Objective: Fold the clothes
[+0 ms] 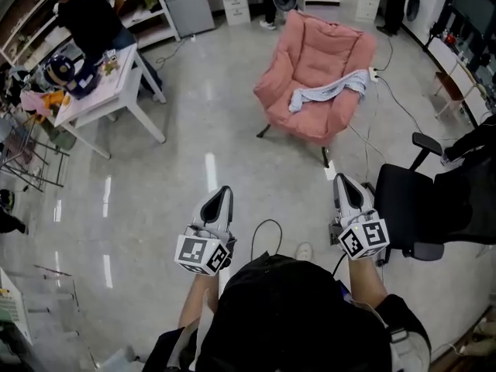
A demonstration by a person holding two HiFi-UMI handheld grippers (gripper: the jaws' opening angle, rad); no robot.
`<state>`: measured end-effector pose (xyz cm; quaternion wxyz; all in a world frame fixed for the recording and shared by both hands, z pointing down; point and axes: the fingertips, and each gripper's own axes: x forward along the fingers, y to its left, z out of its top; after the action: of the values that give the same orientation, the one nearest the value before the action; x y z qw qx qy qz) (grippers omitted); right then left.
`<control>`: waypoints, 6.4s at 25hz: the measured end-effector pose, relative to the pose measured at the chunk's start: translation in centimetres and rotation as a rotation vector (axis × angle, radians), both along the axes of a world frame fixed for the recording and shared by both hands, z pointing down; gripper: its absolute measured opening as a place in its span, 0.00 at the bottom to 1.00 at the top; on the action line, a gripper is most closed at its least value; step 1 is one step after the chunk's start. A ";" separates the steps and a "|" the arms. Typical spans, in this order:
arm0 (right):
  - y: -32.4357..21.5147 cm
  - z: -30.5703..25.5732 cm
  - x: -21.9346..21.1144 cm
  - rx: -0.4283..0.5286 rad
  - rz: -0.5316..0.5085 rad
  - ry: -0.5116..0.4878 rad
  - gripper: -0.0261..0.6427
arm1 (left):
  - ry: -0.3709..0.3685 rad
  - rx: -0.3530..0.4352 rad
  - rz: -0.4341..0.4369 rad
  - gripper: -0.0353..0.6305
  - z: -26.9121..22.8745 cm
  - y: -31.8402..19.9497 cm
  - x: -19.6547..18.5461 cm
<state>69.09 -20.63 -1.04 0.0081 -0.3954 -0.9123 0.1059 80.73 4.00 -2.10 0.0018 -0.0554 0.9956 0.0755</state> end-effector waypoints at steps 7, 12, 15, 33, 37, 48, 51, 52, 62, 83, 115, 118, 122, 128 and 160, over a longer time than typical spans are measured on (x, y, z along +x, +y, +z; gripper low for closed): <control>1.1 1.1 0.3 0.025 -0.081 -0.007 0.07 | 0.053 0.007 0.026 0.18 1.8 -1.2 -1.1; -0.8 1.5 -0.2 0.050 -0.075 -0.005 0.59 | 0.080 0.018 -0.054 0.67 2.5 -2.1 -2.4; -2.9 0.9 -1.4 0.046 -0.045 -0.034 0.68 | 0.062 0.017 -0.041 0.70 1.9 -3.5 -4.1; -15.7 1.8 -11.0 0.018 -0.009 0.009 0.69 | 0.110 -0.016 0.035 0.70 3.1 -15.7 -14.8; -16.2 2.5 -12.7 0.027 -0.002 0.020 0.68 | 0.114 -0.009 0.031 0.70 3.5 -15.4 -16.7; -15.9 0.7 -20.9 0.061 0.106 -0.028 0.68 | 0.072 -0.010 0.087 0.70 3.6 -12.8 -27.4; -14.4 0.4 -24.3 0.088 0.111 -0.048 0.67 | 0.053 -0.001 0.091 0.70 3.4 -11.2 -30.7; -13.6 0.2 -25.4 0.089 0.114 -0.058 0.66 | 0.050 -0.008 0.089 0.70 3.4 -10.5 -31.8; -4.3 -0.2 -35.9 0.094 0.100 -0.051 0.63 | 0.077 -0.034 0.107 0.70 3.3 -2.8 -41.7; 5.2 3.6 -49.0 0.109 0.020 0.083 0.47 | 0.138 -0.029 0.135 0.68 7.4 4.4 -54.1; 21.4 17.5 -71.3 0.452 -0.501 0.114 0.57 | 0.323 -0.054 -0.015 0.61 17.6 10.0 -74.2; 22.1 20.3 -71.4 0.491 -0.513 0.150 0.56 | 0.392 -0.036 0.022 0.59 21.7 10.0 -74.5; 21.7 23.6 -72.5 0.507 -0.503 0.215 0.53 | 0.477 -0.048 0.071 0.56 27.0 8.9 -75.7; 21.0 27.8 -73.7 0.542 -0.469 0.273 0.52 | 0.540 -0.091 0.170 0.48 33.7 7.6 -77.5; 12.3 41.9 -71.1 0.481 -0.301 0.527 0.50 | 0.943 -0.463 0.545 0.26 65.6 0.2 -75.6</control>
<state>-1.98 -8.37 40.84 0.3501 -0.4711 -0.8095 -0.0154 5.17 4.17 63.48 -0.4725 -0.2685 0.8294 -0.1296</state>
